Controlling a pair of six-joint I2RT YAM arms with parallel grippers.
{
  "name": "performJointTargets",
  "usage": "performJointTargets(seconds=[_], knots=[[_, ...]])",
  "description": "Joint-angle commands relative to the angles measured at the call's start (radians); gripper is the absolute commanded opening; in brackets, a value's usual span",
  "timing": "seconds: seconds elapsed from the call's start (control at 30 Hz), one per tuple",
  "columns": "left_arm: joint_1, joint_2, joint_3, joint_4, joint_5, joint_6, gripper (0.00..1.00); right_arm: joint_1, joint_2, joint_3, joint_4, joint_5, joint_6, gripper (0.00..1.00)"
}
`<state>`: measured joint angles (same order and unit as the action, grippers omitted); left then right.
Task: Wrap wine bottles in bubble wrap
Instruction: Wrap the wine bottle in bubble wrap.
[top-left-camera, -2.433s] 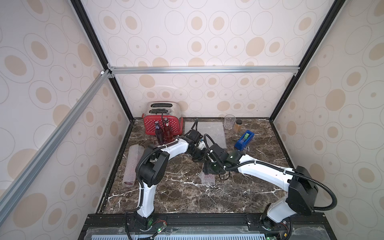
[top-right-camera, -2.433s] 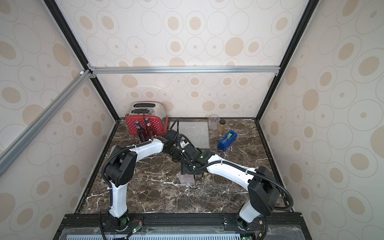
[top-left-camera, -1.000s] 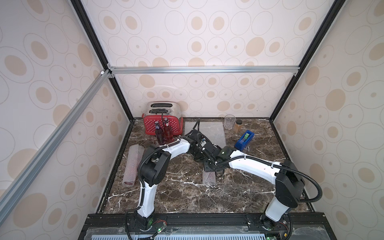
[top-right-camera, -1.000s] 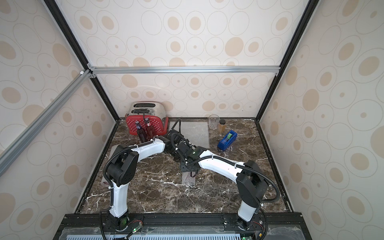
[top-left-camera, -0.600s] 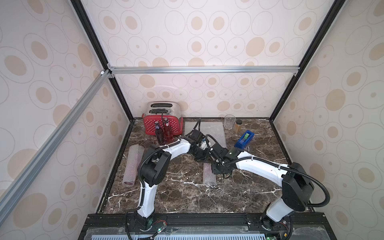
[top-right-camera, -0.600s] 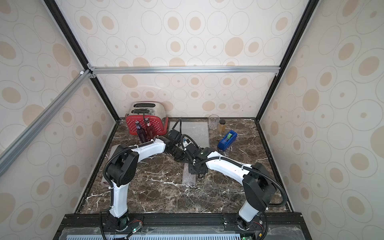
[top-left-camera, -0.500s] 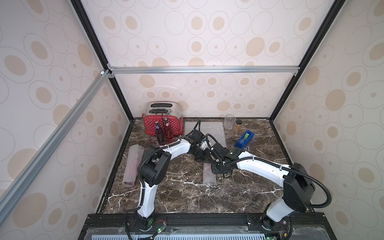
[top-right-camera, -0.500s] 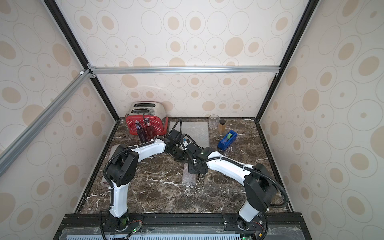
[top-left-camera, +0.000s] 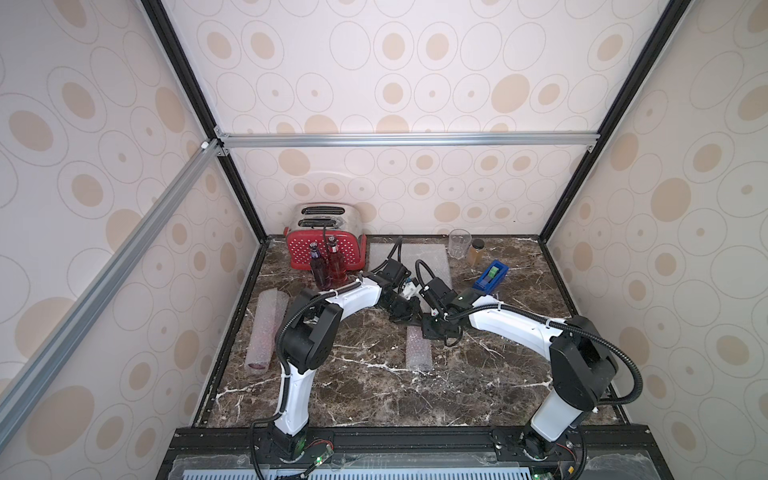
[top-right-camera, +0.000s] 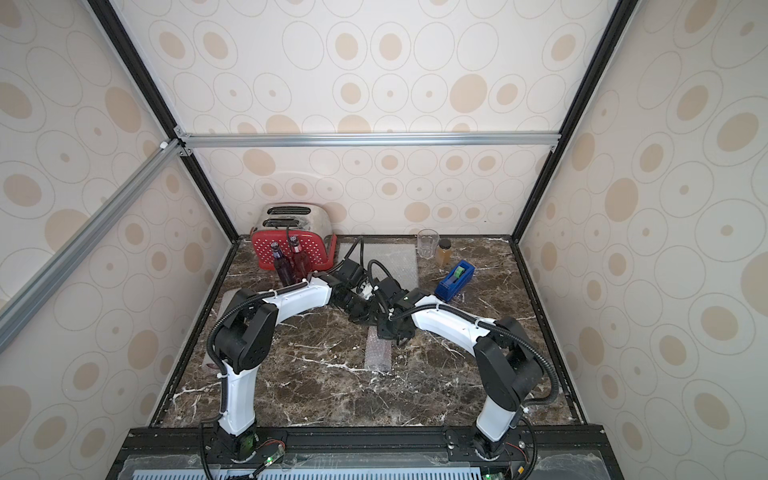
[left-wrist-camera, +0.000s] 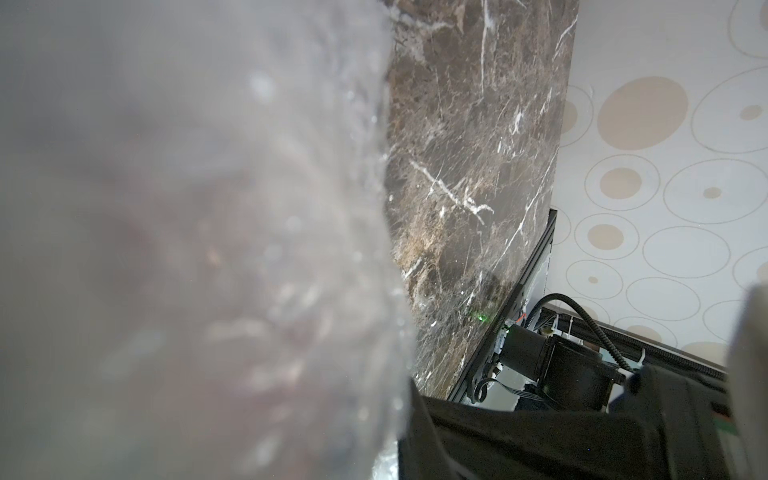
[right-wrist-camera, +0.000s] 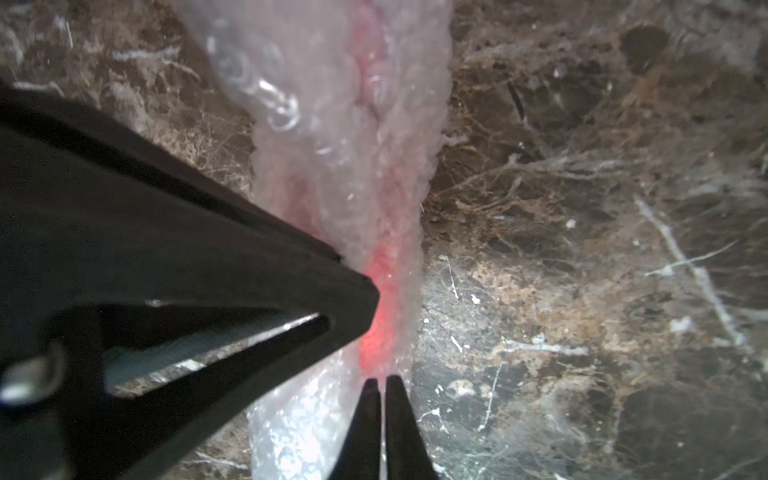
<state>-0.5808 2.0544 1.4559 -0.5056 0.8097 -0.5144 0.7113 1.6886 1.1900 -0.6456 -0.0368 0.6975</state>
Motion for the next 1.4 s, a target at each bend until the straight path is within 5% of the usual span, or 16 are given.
performJointTargets(seconds=[0.0, 0.2, 0.47, 0.73, 1.1, 1.37], knots=[[-0.004, 0.075, -0.055, -0.119, -0.191, 0.030, 0.17, -0.001, -0.015, -0.030, 0.022, -0.031, -0.007, 0.02], [-0.003, 0.075, -0.057, -0.119, -0.195, 0.033, 0.21, -0.007, -0.041, -0.058, 0.033, -0.058, -0.012, 0.03], [-0.002, 0.079, -0.057, -0.119, -0.196, 0.033, 0.21, -0.011, -0.117, -0.030, -0.036, 0.025, -0.008, 0.20], [-0.003, 0.079, -0.057, -0.119, -0.198, 0.036, 0.22, -0.012, -0.052, -0.003, 0.002, -0.035, -0.005, 0.35], [-0.002, 0.069, -0.059, -0.119, -0.201, 0.034, 0.26, -0.012, -0.023, -0.054, 0.035, -0.058, -0.004, 0.04], [-0.002, 0.056, -0.061, -0.119, -0.198, 0.036, 0.29, -0.012, -0.012, -0.076, 0.069, -0.078, 0.004, 0.02]])
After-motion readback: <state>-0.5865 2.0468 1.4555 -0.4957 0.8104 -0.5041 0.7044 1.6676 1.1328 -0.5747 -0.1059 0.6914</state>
